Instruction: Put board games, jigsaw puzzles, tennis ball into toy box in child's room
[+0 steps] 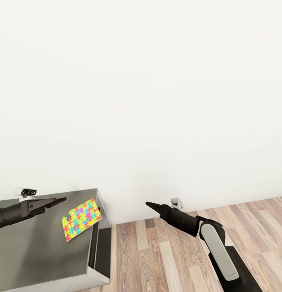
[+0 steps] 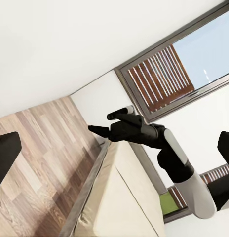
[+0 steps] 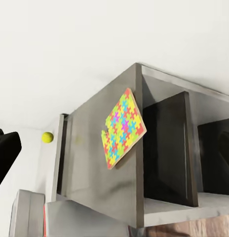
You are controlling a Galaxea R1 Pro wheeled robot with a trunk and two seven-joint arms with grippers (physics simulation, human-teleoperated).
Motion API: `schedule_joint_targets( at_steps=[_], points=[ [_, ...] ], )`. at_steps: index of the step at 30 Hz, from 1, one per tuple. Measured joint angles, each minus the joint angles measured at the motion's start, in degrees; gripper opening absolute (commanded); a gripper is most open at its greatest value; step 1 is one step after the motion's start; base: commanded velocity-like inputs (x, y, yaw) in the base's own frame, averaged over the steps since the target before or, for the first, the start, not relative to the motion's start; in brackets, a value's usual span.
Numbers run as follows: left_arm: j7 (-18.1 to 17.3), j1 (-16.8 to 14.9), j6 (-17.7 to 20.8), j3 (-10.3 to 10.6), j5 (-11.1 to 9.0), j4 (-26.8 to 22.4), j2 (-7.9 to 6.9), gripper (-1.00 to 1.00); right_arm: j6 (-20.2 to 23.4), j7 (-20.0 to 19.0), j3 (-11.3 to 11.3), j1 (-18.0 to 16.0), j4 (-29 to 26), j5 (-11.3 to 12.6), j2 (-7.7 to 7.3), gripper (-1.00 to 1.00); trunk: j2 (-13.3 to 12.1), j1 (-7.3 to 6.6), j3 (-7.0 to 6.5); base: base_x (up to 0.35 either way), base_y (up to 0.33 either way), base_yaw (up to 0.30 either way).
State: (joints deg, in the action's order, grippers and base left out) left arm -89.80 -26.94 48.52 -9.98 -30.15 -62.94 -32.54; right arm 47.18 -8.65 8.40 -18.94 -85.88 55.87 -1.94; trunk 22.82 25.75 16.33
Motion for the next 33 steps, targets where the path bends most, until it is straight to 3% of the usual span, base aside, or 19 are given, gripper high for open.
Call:
schedule_joint_targets(
  at_steps=[13, 33],
  points=[
    [0.0, 0.0, 0.0, 1.5, 0.0, -0.6, 0.04, 1.0, 0.0, 0.0, 0.1, 0.0, 0.0, 0.0, 0.36, 1.0, 0.0, 0.0, -1.24, 0.0, 0.0, 0.07],
    [0.0, 0.0, 0.0, 1.7, 0.2, -1.6, 0.04, 1.0, 0.0, 0.0, 0.1, 0.0, 0.0, 0.0, -0.02, 1.0, 0.0, 0.0, -3.14, 0.0, -0.075, 0.067]
  ],
)
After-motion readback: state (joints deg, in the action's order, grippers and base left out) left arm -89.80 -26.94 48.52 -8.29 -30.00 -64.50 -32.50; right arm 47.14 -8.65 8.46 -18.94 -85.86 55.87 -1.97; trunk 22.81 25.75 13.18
